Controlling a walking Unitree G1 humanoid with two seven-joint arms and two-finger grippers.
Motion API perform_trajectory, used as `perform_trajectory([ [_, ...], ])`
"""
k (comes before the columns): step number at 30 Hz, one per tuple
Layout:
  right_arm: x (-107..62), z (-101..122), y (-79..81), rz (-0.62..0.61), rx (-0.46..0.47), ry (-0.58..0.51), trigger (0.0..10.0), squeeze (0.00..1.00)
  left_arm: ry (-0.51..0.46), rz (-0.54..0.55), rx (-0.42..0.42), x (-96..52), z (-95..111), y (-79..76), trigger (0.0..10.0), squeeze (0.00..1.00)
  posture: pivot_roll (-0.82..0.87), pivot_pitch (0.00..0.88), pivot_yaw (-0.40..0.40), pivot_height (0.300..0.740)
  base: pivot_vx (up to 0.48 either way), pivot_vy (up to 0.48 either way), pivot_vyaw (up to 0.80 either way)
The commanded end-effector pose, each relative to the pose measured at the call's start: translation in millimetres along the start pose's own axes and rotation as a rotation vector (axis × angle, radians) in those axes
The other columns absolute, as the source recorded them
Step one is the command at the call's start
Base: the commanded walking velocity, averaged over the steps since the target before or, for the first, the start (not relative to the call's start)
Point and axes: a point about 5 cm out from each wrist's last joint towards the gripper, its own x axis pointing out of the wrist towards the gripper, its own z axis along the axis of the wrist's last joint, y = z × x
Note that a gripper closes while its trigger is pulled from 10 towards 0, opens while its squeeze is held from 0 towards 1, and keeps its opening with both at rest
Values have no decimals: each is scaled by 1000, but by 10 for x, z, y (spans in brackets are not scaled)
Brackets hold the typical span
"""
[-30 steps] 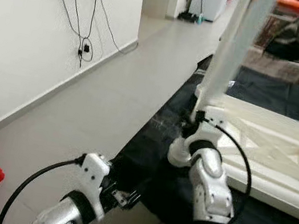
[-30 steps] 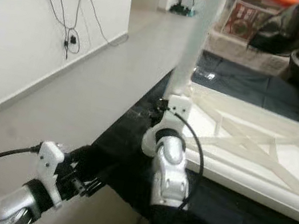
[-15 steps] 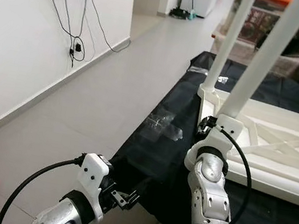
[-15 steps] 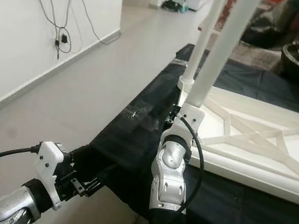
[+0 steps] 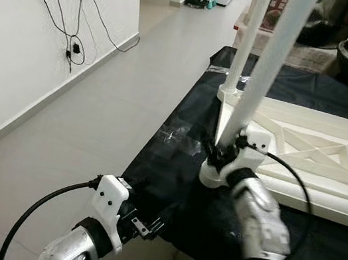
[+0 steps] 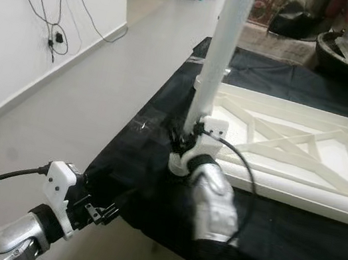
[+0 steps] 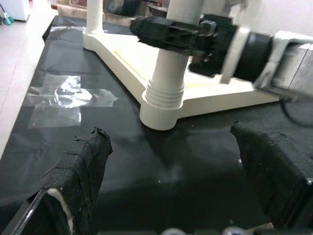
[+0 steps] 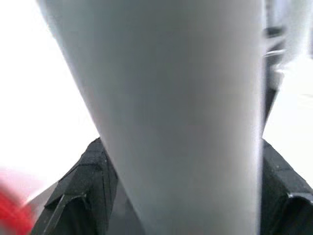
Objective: Building children table
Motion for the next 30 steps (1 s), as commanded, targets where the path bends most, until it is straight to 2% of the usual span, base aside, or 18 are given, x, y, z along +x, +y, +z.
perform_trajectory([
  [1,63,-32,100,213,32,57,10000,0,4,-2,2,3,-22,8,10000,0,93,83,-16,740,0,0,0],
  [2,63,-32,100,213,32,57,10000,0,4,-2,2,3,-22,8,10000,0,93,83,-16,740,0,0,0],
  [4,108,8,110,330,11,85,10000,0,4,0,1,4,-26,16,10000,0,99,76,-16,740,0,0,0],
  [5,108,8,110,330,11,85,10000,0,4,0,1,4,-26,16,10000,0,99,76,-16,740,0,0,0],
  [9,195,72,172,517,-27,115,10000,0,2,6,-4,4,-30,22,10000,0,110,64,-20,740,0,0,0],
  [17,195,72,172,517,-27,115,10000,0,2,6,-4,4,-30,22,10000,0,110,64,-20,740,0,0,0],
  [19,204,84,180,563,-32,120,10000,0,1,6,-4,5,-32,23,10000,0,110,64,-20,740,0,0,0],
  [20,250,84,228,613,-29,121,0,0,0,6,-3,3,-35,20,10000,0,120,55,-28,740,0,0,0],
  [25,292,74,304,661,-41,106,0,0,-1,7,-2,2,-40,13,10000,0,118,55,-28,740,0,0,0],
  [30,303,71,303,580,-28,73,0,0,-1,4,-3,9,-42,16,10000,0,112,58,-28,740,0,0,0],
])
